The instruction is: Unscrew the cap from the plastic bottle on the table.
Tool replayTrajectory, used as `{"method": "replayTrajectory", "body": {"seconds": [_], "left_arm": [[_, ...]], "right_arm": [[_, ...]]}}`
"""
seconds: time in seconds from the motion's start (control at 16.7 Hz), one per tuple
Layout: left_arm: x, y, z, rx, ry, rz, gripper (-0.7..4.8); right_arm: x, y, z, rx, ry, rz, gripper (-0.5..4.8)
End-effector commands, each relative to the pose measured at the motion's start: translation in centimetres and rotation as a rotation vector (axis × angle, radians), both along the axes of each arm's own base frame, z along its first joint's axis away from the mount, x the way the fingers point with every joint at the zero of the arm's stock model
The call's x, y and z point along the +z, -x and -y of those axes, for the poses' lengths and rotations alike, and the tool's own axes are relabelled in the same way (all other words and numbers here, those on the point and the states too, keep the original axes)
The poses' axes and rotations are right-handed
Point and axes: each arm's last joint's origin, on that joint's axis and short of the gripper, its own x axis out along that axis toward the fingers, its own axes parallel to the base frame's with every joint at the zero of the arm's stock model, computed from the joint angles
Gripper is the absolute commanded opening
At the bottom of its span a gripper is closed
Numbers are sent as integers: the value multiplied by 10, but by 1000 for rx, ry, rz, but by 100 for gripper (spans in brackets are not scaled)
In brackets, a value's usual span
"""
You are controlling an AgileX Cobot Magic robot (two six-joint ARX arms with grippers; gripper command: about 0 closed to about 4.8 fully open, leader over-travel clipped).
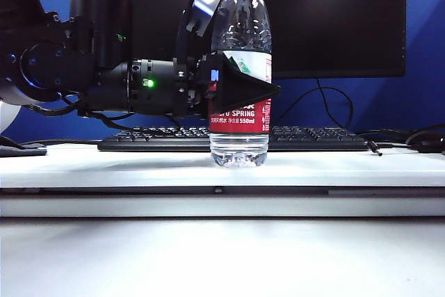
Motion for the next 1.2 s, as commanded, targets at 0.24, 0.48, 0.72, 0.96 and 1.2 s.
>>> {"method": "replayTrajectory", "body": {"seconds": [0.24, 0.48, 0.72, 0.96, 1.2], "left_arm": [[-6, 0, 0, -4, -21, -37, 272], [-6, 0, 0, -5, -21, -37, 272], [-6, 0, 0, -5, -21, -37, 272], [-6, 0, 0, -5, -21, -37, 272], [-6, 0, 0, -8, -21, -37, 272]], "right_arm": [[-3, -5, -9, 12, -35, 13, 261], [-3, -11, -6, -9, -41, 17, 220], [-3, -14, -4, -19, -41, 17, 196], [-4, -14, -4, -13, -39, 15, 111], [-5, -19, -2, 23, -29, 2, 88]]}}
